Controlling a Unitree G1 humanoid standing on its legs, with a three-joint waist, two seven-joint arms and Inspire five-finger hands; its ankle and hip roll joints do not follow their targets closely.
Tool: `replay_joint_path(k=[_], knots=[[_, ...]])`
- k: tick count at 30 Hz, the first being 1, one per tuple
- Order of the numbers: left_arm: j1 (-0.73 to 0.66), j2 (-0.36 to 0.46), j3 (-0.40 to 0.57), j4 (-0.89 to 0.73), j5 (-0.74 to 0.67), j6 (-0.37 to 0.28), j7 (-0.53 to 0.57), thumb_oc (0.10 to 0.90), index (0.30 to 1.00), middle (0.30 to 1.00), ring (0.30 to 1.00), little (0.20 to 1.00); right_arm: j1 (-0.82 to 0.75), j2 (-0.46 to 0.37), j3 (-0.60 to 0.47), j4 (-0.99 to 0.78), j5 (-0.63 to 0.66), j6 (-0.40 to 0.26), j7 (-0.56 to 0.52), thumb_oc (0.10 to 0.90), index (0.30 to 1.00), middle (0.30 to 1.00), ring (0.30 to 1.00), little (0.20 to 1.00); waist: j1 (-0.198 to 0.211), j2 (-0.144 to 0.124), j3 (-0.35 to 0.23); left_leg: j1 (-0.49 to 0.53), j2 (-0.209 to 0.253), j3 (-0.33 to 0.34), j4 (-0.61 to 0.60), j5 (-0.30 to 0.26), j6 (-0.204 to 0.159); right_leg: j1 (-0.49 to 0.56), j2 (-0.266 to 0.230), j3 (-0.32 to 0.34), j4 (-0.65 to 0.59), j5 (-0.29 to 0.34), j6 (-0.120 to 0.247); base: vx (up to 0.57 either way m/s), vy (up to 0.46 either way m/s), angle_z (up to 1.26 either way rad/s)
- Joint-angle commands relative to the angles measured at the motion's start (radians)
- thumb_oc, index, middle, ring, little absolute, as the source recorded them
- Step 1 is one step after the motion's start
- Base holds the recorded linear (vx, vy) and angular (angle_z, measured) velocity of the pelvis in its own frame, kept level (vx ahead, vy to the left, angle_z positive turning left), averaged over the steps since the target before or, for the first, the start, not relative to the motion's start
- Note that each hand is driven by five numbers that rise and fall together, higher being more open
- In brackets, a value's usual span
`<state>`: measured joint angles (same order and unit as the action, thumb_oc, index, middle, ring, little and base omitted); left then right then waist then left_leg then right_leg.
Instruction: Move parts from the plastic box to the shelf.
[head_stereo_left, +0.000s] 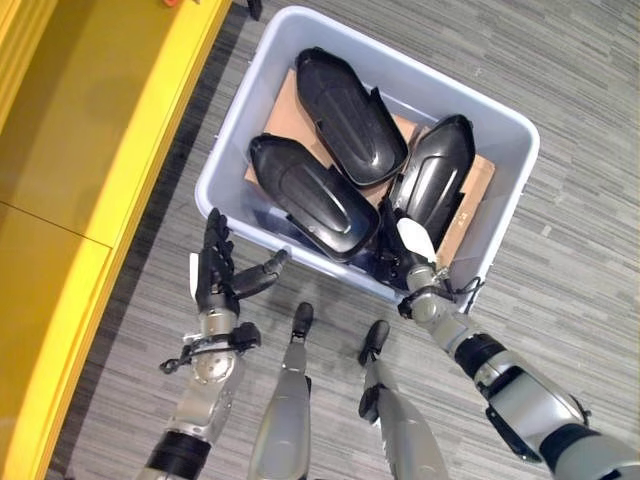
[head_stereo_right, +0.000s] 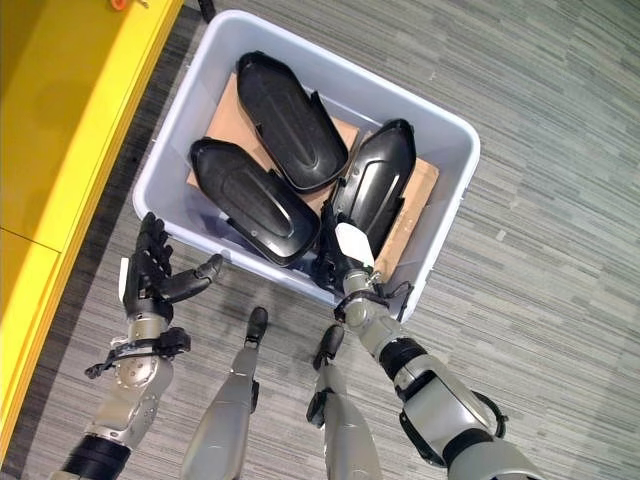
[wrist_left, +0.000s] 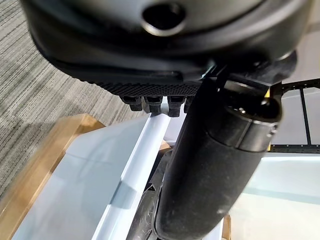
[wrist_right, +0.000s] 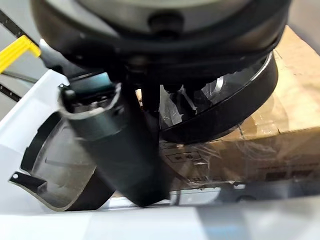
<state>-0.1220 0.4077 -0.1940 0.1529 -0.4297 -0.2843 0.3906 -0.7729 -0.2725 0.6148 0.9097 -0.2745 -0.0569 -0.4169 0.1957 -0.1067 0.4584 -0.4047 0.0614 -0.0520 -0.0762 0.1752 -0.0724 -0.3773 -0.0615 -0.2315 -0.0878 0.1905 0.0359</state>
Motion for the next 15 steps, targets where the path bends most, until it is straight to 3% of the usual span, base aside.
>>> replay_joint_path(k=[1, 11, 15], knots=[[-0.031, -0.008, -0.023, -0.027, -0.003, -0.012, -0.029, 0.9, 1.0, 1.0, 1.0, 1.0, 0.058, -0.057, 0.027, -0.079, -0.018, 0.015, 0.027, 0.9, 1.0, 1.0, 1.0, 1.0, -0.011, 0.006, -0.02, 0.052, 0.033, 0.044, -0.011, -0.058, 0.004, 0.071, -0.104, 0.034, 0.004, -0.021, 0.114, 0.02, 0.016, 0.03], [-0.011, 0.011, 0.017, -0.051, 0.036, 0.025, -0.016, 0.9, 1.0, 1.0, 1.0, 1.0, 0.237, -0.182, -0.134, -0.588, 0.067, -0.055, 0.029, 0.9, 1.0, 1.0, 1.0, 1.0, -0.074, -0.041, -0.065, 0.111, 0.038, 0.069, -0.011, -0.079, 0.008, 0.103, -0.107, 0.057, 0.008, -0.029, 0.121, 0.01, 0.004, -0.02], [0.006, 0.019, 0.031, -0.056, 0.039, 0.034, -0.018, 0.9, 1.0, 1.0, 1.0, 1.0, 0.281, -0.203, -0.165, -0.688, 0.101, -0.076, 0.048, 0.9, 1.0, 1.0, 1.0, 1.0, -0.081, -0.049, -0.085, 0.133, 0.039, 0.077, -0.011, -0.086, 0.009, 0.119, -0.107, 0.063, 0.009, -0.031, 0.123, 0.02, -0.006, -0.09]])
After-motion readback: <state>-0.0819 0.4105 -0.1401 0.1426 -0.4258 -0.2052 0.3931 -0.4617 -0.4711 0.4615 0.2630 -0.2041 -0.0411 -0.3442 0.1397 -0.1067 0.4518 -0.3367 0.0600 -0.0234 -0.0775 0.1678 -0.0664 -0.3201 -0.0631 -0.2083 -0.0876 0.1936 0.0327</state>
